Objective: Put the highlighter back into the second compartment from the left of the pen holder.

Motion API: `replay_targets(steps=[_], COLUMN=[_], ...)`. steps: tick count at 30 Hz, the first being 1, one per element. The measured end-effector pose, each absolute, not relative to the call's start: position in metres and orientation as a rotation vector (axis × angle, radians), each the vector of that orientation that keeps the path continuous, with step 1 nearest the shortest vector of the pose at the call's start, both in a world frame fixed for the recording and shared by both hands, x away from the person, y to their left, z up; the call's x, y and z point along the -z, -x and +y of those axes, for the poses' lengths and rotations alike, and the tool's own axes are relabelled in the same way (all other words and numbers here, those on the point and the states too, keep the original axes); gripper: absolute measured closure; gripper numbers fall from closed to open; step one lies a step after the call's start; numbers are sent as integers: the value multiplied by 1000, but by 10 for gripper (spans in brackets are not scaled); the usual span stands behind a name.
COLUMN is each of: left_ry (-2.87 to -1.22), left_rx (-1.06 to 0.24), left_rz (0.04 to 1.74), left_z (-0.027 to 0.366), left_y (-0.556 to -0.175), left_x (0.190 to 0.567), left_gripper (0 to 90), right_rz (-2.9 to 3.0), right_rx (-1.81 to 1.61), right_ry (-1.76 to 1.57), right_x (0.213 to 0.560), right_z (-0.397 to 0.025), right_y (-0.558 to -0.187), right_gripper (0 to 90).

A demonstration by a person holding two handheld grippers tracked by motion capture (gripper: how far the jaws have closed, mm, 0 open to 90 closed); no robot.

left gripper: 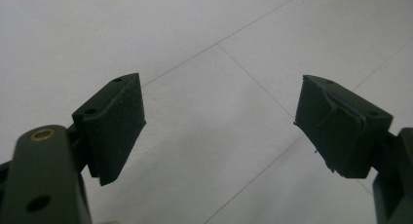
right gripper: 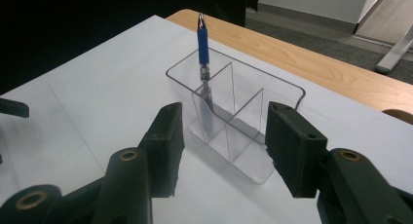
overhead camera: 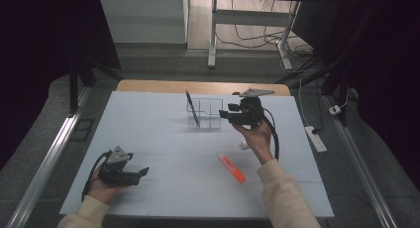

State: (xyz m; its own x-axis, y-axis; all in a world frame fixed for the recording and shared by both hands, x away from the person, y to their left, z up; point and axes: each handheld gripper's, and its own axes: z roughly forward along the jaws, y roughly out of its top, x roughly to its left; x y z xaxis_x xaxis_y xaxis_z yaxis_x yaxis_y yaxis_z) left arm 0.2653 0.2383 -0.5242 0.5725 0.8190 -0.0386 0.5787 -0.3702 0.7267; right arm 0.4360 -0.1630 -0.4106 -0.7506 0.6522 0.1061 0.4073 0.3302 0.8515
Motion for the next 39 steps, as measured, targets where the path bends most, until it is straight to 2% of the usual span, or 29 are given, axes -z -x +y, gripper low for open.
replay_targets(steps=[24, 39], left_ry=[-2089, -2093], left_rx=[-435, -437], left_rz=[1106, 1104], left_z=[238, 237], left_y=[-265, -265], left_x=[523, 523], left_gripper=[182, 182], right_rz=[2436, 2516], right_rx=[-1287, -1157], right_ry=[-972, -1022], right_x=[426, 448], right_z=[-192, -217], right_y=[-397, -367], right_gripper=[486, 467])
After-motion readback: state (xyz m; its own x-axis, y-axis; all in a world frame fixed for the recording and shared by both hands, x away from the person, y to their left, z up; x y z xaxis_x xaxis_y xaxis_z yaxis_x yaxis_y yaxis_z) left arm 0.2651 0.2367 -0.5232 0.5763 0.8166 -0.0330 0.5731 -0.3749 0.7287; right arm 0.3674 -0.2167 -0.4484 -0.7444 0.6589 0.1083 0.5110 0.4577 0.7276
